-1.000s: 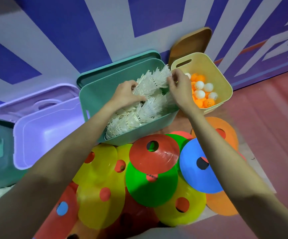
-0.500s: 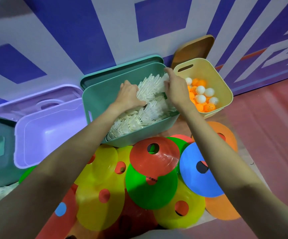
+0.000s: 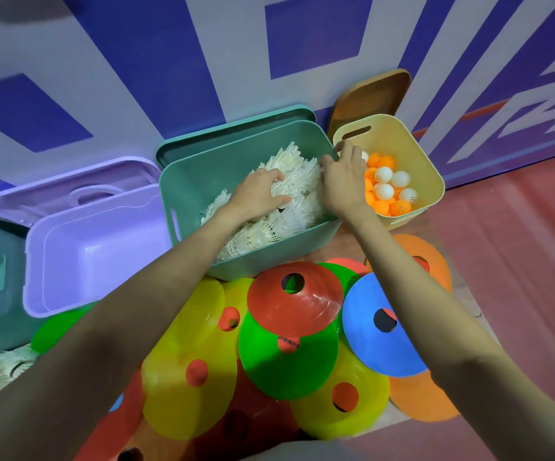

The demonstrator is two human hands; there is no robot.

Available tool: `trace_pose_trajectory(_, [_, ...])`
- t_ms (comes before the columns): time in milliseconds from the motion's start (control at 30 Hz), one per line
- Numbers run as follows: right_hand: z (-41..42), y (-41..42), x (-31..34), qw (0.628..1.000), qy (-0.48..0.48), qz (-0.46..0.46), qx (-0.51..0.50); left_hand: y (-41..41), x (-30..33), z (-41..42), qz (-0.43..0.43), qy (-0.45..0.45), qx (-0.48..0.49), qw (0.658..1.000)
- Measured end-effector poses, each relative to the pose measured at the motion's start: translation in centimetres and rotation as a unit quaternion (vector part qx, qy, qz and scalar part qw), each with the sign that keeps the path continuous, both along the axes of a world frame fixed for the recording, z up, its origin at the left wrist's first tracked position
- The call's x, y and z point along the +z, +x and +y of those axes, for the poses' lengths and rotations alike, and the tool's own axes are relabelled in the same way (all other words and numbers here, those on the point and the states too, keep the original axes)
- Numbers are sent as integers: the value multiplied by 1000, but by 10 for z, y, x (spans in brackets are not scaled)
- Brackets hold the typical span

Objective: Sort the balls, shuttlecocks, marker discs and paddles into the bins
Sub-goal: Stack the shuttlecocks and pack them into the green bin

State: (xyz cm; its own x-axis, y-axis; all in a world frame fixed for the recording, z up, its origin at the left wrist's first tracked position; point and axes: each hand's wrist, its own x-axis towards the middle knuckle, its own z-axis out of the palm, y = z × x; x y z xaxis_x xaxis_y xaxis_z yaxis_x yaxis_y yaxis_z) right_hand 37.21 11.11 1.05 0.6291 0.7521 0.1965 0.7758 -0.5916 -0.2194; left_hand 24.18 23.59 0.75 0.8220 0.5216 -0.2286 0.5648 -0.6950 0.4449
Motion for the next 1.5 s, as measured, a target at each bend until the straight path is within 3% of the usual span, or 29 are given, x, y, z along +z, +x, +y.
trace_pose_trajectory(233, [8, -21, 8, 1000, -4, 19, -18, -18, 5, 0, -21, 1, -15, 1000])
trace_pose_trajectory(433, [-1, -55, 23, 999, 14, 26, -12, -83, 27, -15, -210, 31, 99, 972])
trace_pose_trajectory(633, [-21, -153, 25, 978, 114, 119, 127, -183, 31, -37, -319, 62, 172, 930])
trace_pose_trajectory(867, [-29, -280, 0, 953, 51, 153, 257, -291, 7, -49, -308, 67, 227, 922])
trace_pose_trajectory(1067, [-12, -370, -8, 943, 57, 177, 275, -391, -11, -41, -276, 47, 258, 924])
trace_pose_trajectory(1367, [43, -491, -23, 907, -76, 215, 355, -523, -18, -2, -231, 77, 296, 924])
trace_pose_trajectory(1500, [66, -520, -30, 896, -92, 217, 377, -560, -23, 7, -181, 80, 326, 925])
